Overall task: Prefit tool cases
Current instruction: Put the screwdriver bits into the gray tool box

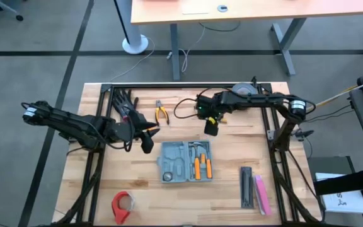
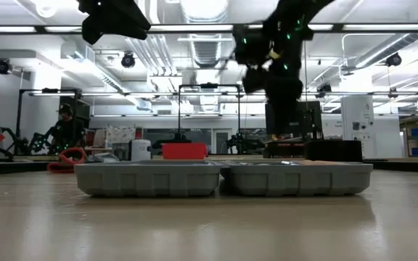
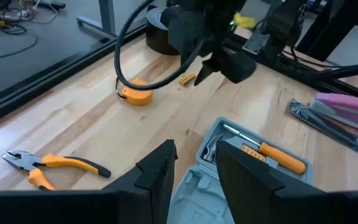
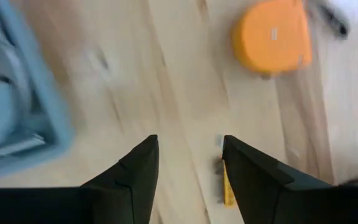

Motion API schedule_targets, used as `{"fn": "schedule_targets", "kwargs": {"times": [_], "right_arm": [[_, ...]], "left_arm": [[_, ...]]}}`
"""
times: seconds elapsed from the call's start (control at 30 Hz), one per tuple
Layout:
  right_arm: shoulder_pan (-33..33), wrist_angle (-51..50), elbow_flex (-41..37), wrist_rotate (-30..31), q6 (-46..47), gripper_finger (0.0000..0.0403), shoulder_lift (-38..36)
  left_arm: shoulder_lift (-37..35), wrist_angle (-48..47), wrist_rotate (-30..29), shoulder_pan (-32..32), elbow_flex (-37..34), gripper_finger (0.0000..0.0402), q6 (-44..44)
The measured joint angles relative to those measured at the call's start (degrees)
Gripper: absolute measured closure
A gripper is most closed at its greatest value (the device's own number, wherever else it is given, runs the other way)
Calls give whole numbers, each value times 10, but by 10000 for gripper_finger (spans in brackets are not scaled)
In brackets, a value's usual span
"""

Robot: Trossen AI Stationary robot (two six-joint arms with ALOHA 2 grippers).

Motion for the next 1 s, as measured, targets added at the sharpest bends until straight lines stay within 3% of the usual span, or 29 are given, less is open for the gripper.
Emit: {"fn": "schedule_targets", "kwargs": {"times": [0.3, 0.43, 1.0], "right_arm": [[-64, 6, -73, -6, -32, 219, 0], [-83, 29, -102, -36, -51, 217, 0], [-117, 131, -188, -32, -90, 225, -2]], "left_arm": [[0, 0, -4, 0, -1, 270, -14], [0, 0, -5, 0, -1, 270, -16], [0, 0, -5, 0, -1, 271, -18]]}}
